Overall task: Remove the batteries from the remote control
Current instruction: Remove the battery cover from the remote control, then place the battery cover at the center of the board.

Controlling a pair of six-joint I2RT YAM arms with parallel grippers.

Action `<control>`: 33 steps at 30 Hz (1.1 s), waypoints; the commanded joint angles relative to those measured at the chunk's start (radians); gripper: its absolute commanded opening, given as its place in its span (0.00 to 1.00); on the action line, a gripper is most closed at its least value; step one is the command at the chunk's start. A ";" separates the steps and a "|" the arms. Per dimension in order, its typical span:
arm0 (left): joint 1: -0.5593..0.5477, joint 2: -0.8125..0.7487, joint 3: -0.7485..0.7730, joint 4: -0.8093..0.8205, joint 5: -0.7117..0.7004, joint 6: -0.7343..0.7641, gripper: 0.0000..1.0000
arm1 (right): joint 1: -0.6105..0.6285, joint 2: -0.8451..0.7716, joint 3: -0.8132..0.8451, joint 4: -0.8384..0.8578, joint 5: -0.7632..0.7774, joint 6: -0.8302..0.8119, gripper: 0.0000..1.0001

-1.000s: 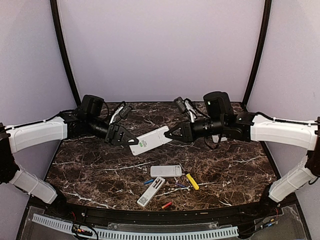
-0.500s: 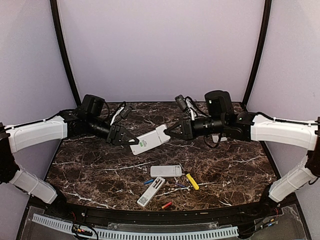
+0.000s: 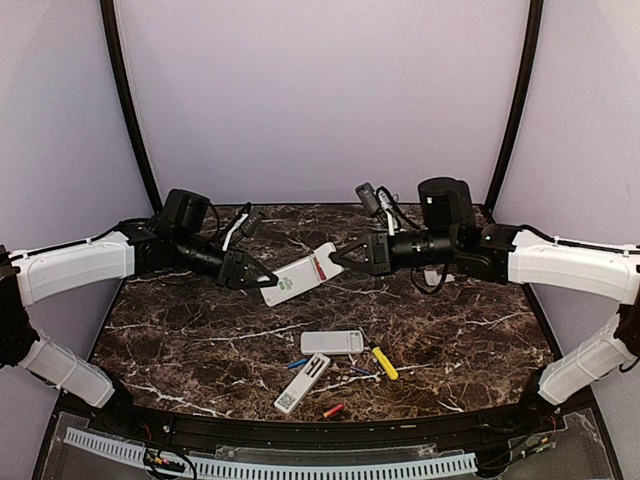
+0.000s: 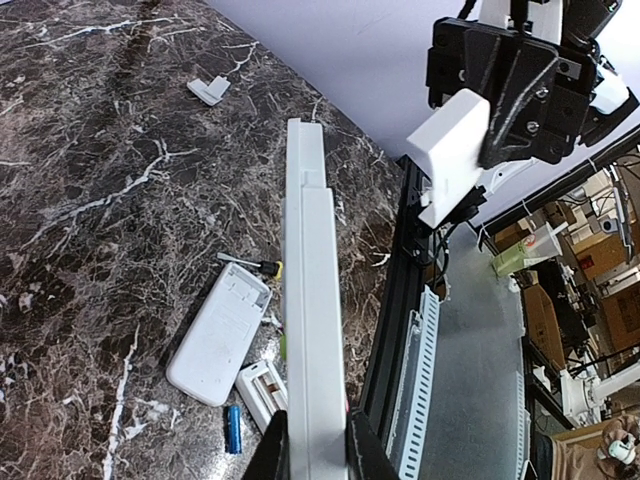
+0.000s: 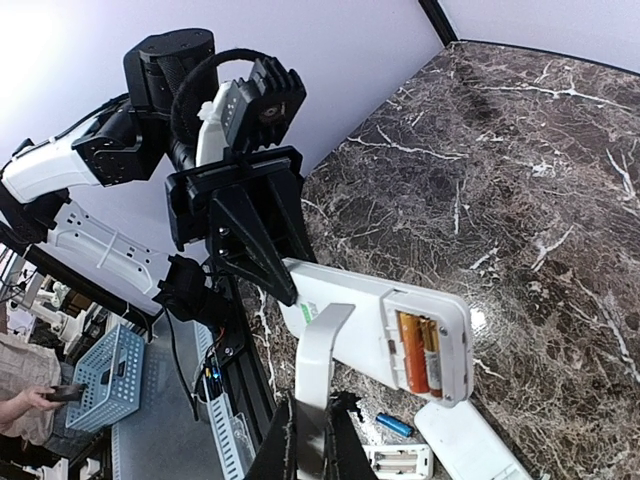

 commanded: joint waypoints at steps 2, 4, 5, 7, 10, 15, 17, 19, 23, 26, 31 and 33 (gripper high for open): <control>0.022 -0.030 0.029 -0.014 -0.068 0.006 0.00 | -0.015 -0.061 -0.026 0.014 0.016 0.013 0.00; 0.023 -0.033 0.028 -0.022 -0.087 0.008 0.00 | -0.024 -0.077 -0.036 -0.006 0.030 0.012 0.00; 0.024 -0.035 0.026 -0.026 -0.094 0.006 0.00 | -0.029 -0.085 -0.040 -0.009 0.038 0.012 0.00; 0.024 -0.044 0.020 -0.030 -0.122 -0.007 0.00 | -0.044 -0.105 -0.052 -0.048 0.060 0.007 0.00; 0.024 -0.087 -0.023 0.008 -0.185 -0.108 0.00 | -0.059 -0.141 -0.073 -0.095 0.094 -0.012 0.00; 0.024 -0.189 -0.233 0.197 -0.253 -0.341 0.00 | -0.068 -0.179 -0.104 -0.189 0.179 -0.053 0.00; 0.024 -0.231 -0.303 0.233 -0.267 -0.402 0.00 | -0.068 -0.182 -0.126 -0.200 0.210 -0.062 0.00; 0.024 -0.277 -0.370 0.251 -0.281 -0.443 0.00 | -0.070 -0.178 -0.150 -0.201 0.232 -0.064 0.00; 0.024 -0.381 -0.475 0.246 -0.315 -0.495 0.00 | -0.071 -0.154 -0.196 -0.173 0.264 -0.064 0.00; 0.024 -0.441 -0.524 0.211 -0.324 -0.509 0.00 | -0.071 -0.110 -0.222 -0.133 0.284 -0.064 0.00; 0.024 -0.484 -0.567 0.189 -0.319 -0.534 0.00 | -0.072 0.007 -0.224 -0.083 0.308 -0.062 0.00; 0.024 -0.496 -0.579 0.188 -0.319 -0.540 0.00 | -0.071 0.056 -0.209 -0.087 0.326 -0.061 0.00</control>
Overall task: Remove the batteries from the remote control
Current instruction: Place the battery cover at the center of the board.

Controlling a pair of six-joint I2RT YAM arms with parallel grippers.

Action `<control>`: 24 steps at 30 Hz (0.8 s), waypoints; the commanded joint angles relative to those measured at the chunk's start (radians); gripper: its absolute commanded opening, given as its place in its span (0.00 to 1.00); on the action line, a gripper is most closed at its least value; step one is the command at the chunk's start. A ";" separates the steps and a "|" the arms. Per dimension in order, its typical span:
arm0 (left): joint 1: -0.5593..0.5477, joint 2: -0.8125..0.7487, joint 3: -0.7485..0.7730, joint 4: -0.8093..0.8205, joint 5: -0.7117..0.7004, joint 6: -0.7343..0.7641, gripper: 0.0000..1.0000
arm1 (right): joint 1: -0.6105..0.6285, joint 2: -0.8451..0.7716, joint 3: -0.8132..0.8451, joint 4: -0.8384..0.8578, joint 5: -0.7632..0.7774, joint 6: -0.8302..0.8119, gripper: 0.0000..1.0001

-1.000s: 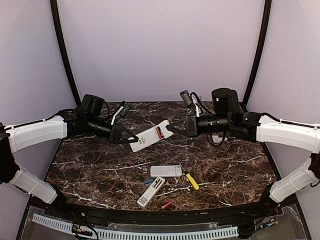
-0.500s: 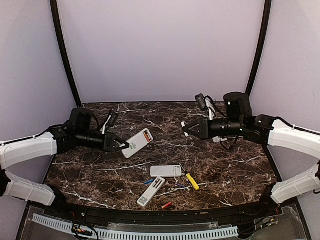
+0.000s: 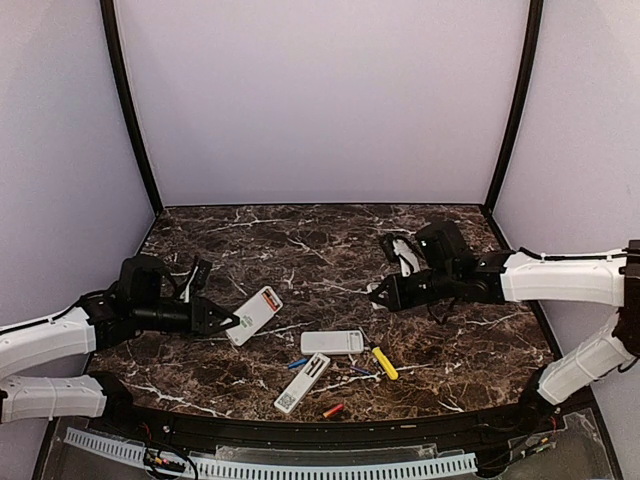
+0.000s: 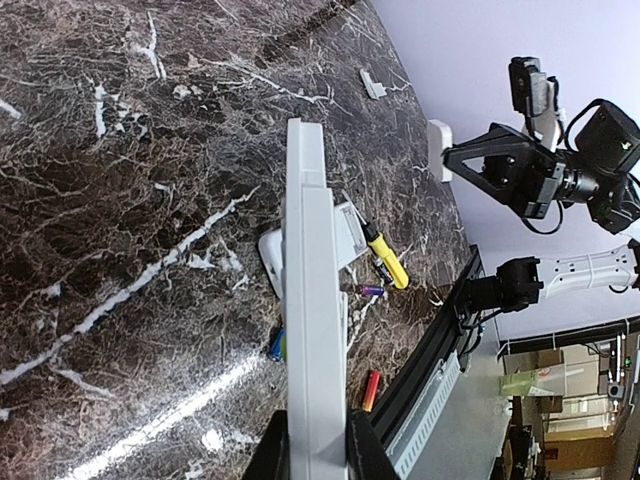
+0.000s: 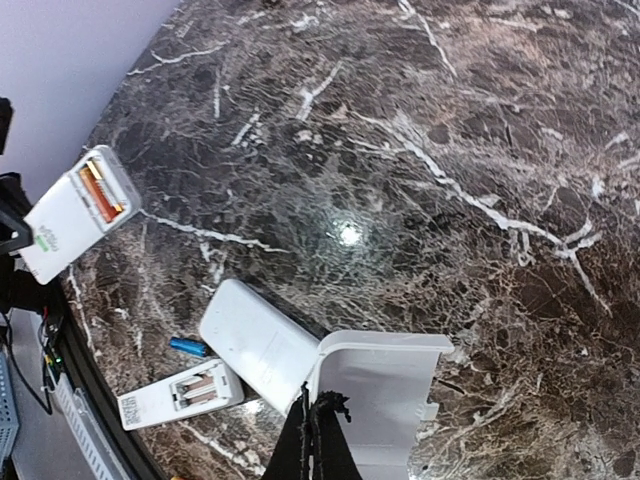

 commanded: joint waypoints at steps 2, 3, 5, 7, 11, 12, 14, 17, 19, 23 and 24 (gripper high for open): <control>0.004 -0.041 -0.040 0.007 0.000 -0.032 0.00 | -0.006 0.121 0.024 0.043 0.079 -0.001 0.00; 0.004 -0.043 -0.045 0.007 0.000 -0.032 0.00 | -0.006 0.147 0.032 0.037 0.092 0.003 0.00; 0.004 -0.045 -0.049 -0.012 -0.001 -0.031 0.00 | -0.006 0.182 0.052 0.016 0.121 0.011 0.00; 0.004 -0.044 -0.053 -0.018 0.002 -0.028 0.00 | -0.006 0.211 0.069 -0.001 0.143 0.015 0.00; 0.005 -0.043 -0.060 -0.015 0.008 -0.027 0.00 | -0.006 0.250 0.082 0.003 0.141 0.026 0.00; 0.005 -0.042 -0.061 -0.015 0.011 -0.027 0.00 | -0.006 0.257 0.084 0.004 0.140 0.030 0.00; 0.004 -0.042 -0.064 -0.015 0.012 -0.025 0.00 | -0.006 0.272 0.089 0.003 0.139 0.033 0.00; 0.004 -0.039 -0.066 -0.014 0.014 -0.027 0.00 | -0.006 0.290 0.096 -0.002 0.140 0.036 0.00; 0.004 -0.036 -0.066 -0.014 0.016 -0.027 0.00 | -0.006 0.298 0.100 -0.006 0.134 0.036 0.00; 0.004 -0.035 -0.065 -0.014 0.016 -0.032 0.00 | -0.006 0.309 0.107 -0.013 0.128 0.031 0.09; 0.004 -0.035 -0.065 -0.015 0.016 -0.033 0.00 | -0.006 0.311 0.108 -0.013 0.127 0.030 0.12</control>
